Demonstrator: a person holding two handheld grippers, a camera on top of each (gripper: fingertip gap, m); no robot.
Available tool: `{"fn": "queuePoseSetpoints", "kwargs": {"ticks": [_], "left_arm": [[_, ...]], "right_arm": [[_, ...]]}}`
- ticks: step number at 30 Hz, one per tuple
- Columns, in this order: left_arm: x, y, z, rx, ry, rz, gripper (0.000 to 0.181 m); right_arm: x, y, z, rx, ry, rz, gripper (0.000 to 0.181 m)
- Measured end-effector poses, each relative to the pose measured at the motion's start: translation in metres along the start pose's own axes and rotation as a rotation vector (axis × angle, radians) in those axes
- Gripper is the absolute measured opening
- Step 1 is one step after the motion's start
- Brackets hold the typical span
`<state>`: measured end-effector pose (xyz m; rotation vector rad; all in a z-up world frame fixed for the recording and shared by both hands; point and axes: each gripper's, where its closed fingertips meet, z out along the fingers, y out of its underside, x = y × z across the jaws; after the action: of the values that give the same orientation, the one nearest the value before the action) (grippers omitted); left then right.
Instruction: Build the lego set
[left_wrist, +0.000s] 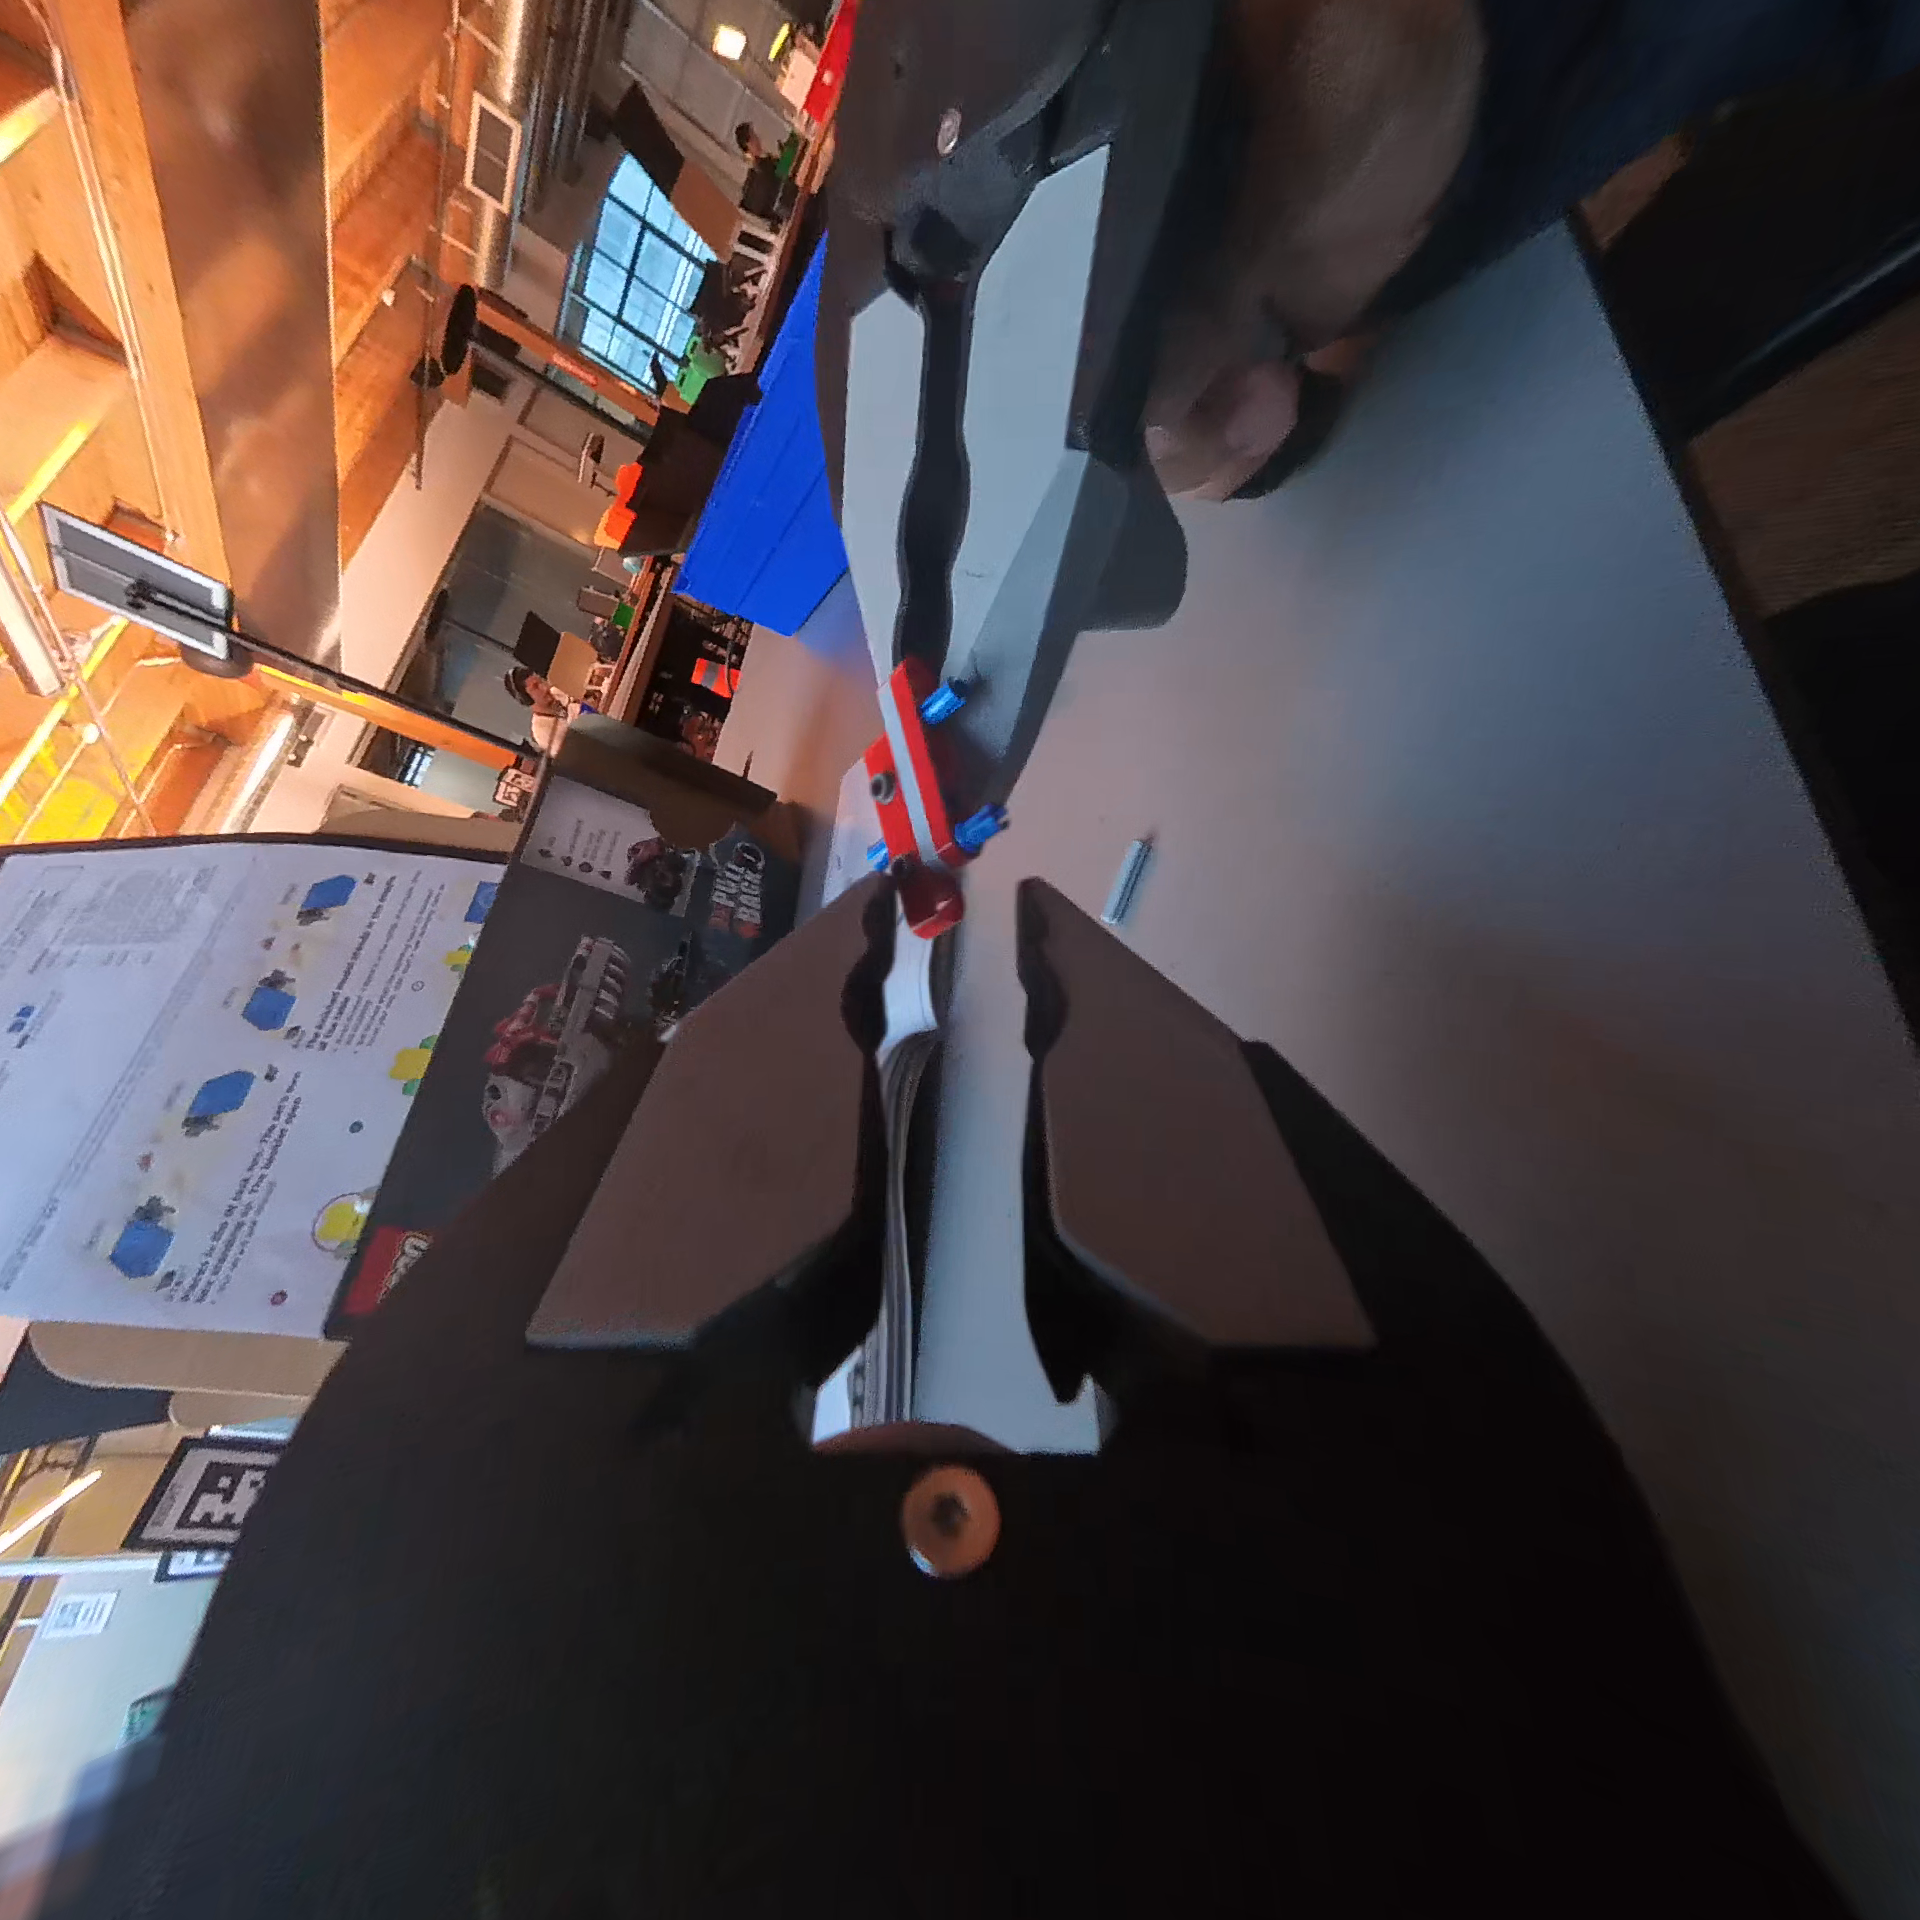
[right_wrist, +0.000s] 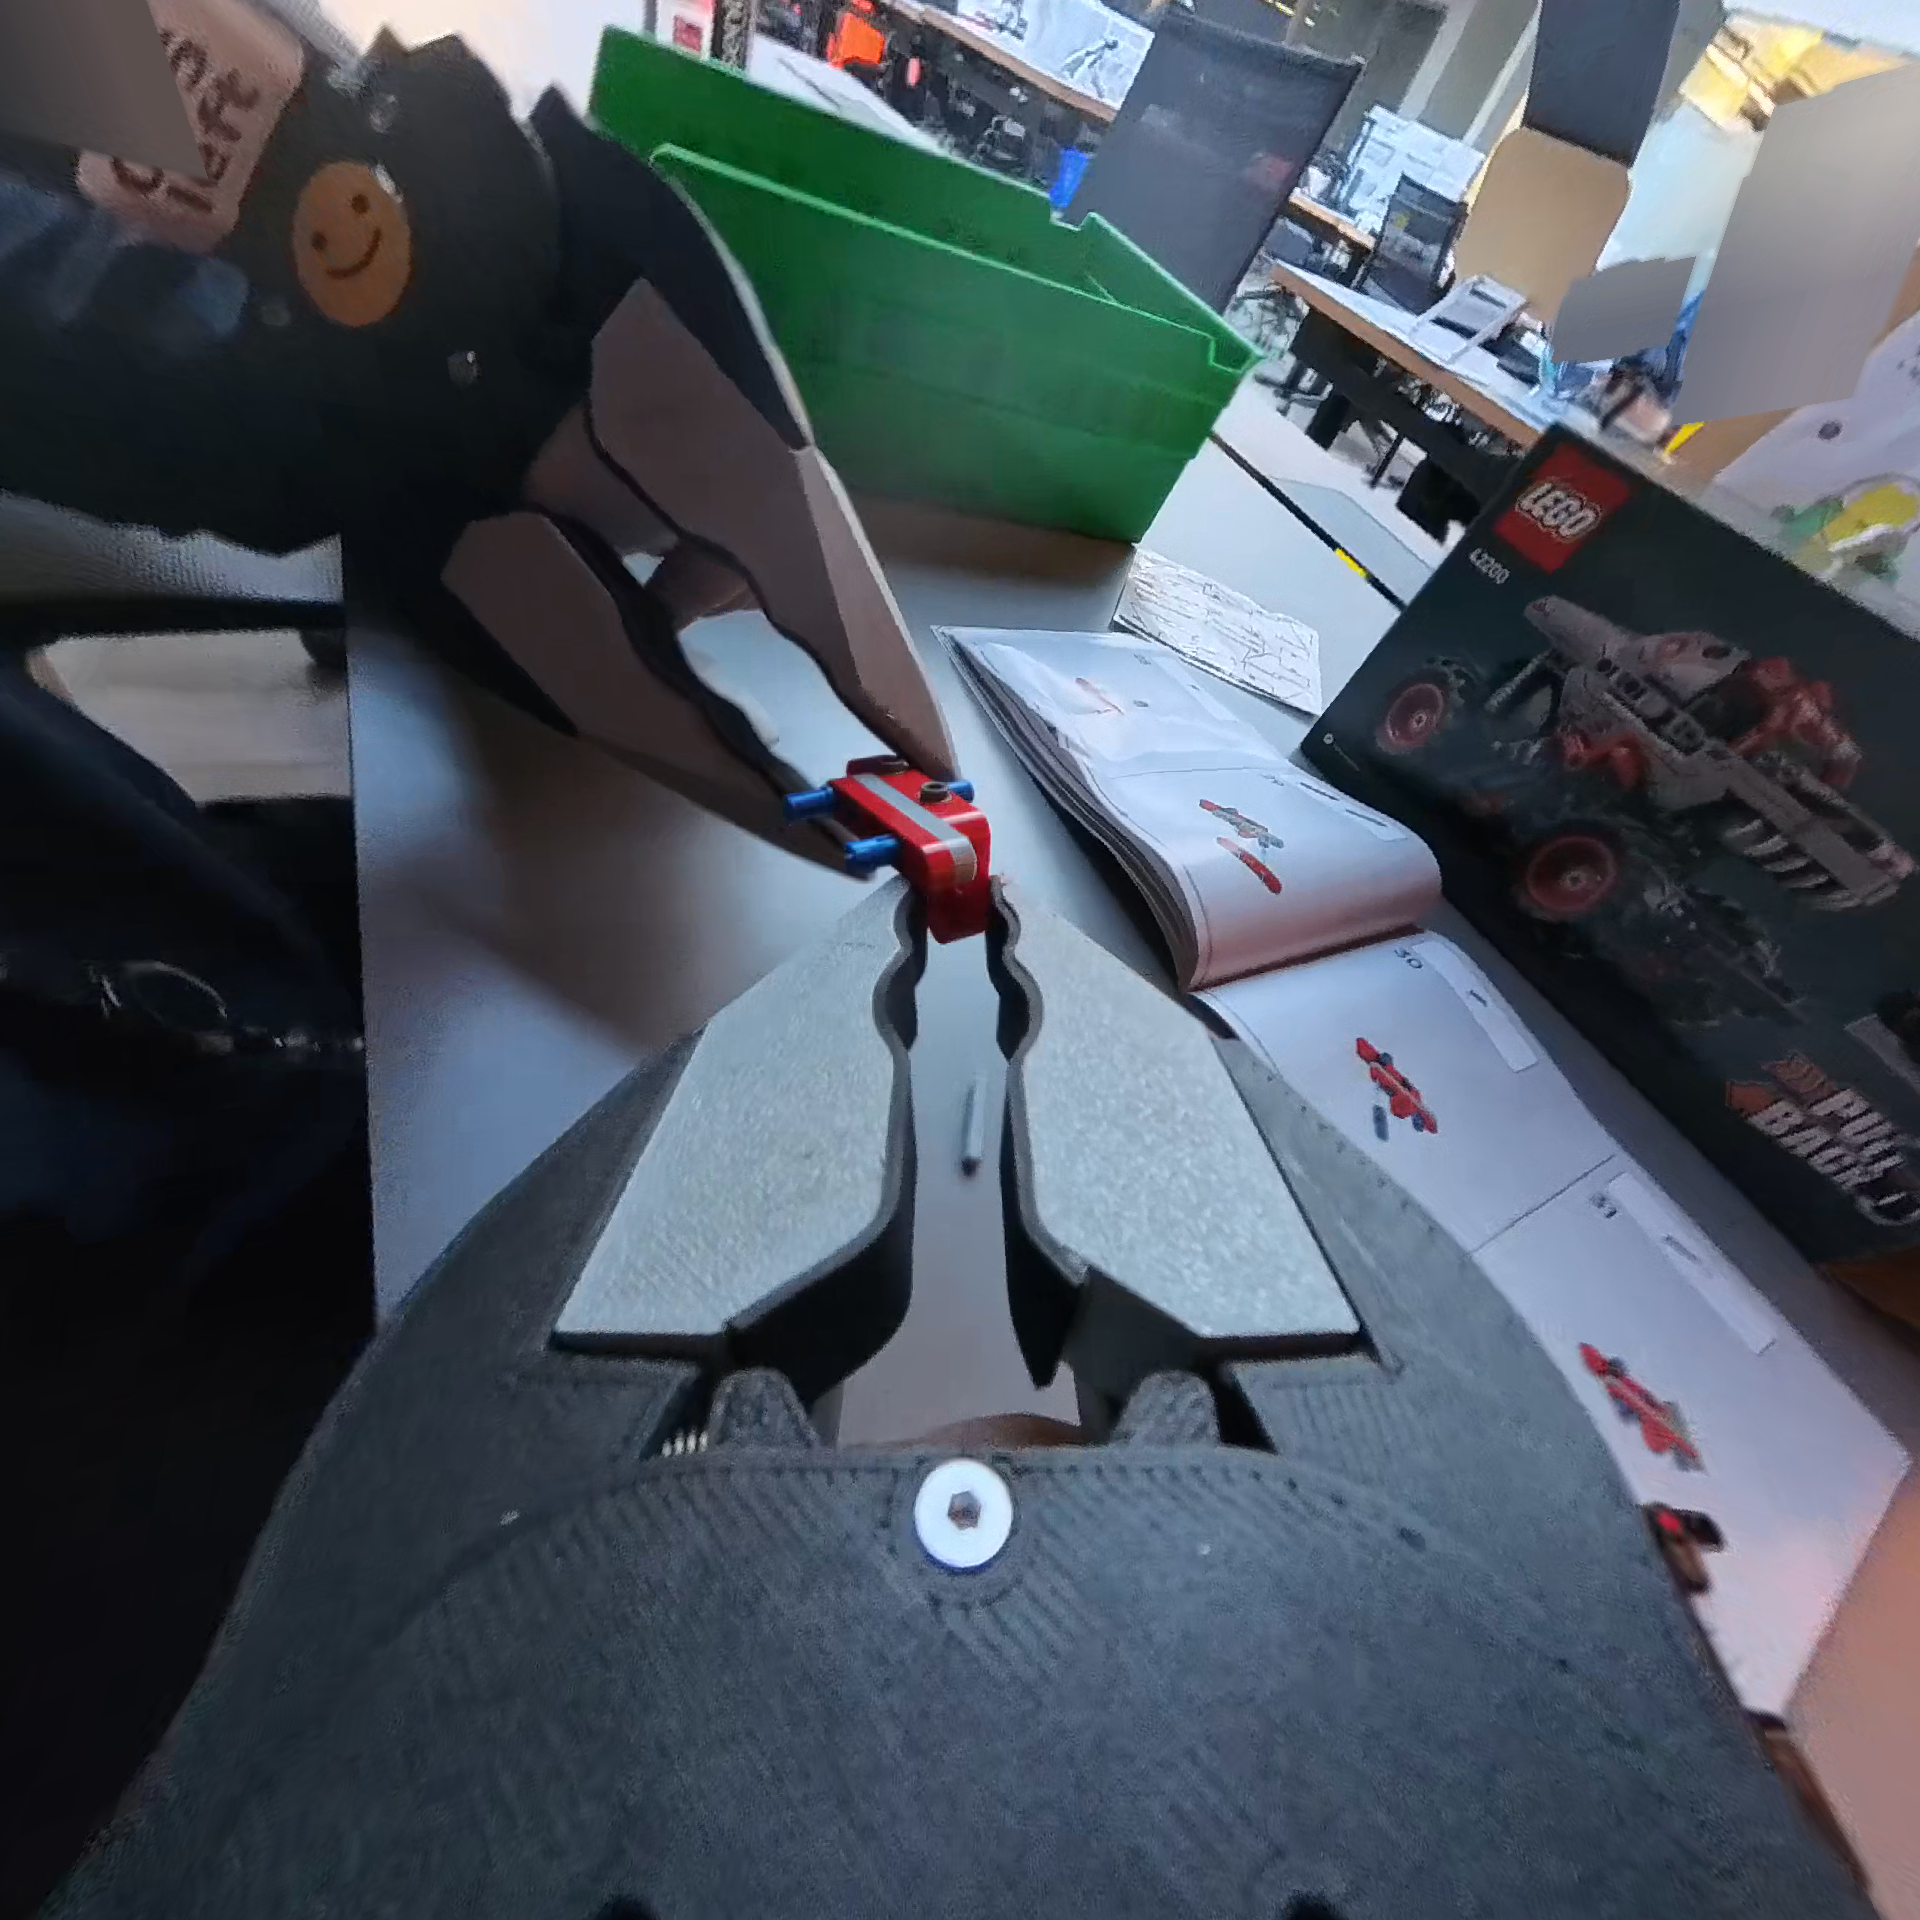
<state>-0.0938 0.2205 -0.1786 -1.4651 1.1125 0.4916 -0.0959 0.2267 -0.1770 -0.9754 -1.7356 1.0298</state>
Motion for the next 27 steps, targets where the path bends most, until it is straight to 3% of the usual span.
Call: {"fn": "queuePoseSetpoints", "kwargs": {"ticks": [8, 18, 22, 27], "left_arm": [[-0.019, -0.009, -0.009, 0.030, -0.149, 0.092, 0.023], [-0.015, -0.001, -0.008, -0.021, -0.133, 0.158, 0.005], [-0.026, 0.008, -0.014, 0.000, -0.131, 0.083, 0.004], [-0.012, 0.023, -0.014, -0.007, -0.042, 0.104, 0.005]], "right_arm": [[0.006, -0.007, 0.004, 0.044, -0.101, 0.341, 0.007], [-0.010, 0.001, 0.012, -0.052, -0.171, 0.336, 0.009], [0.010, 0.023, -0.005, -0.163, -0.050, 0.204, 0.008], [0.010, 0.058, -0.014, -0.331, -0.035, 0.242, 0.017]]}}
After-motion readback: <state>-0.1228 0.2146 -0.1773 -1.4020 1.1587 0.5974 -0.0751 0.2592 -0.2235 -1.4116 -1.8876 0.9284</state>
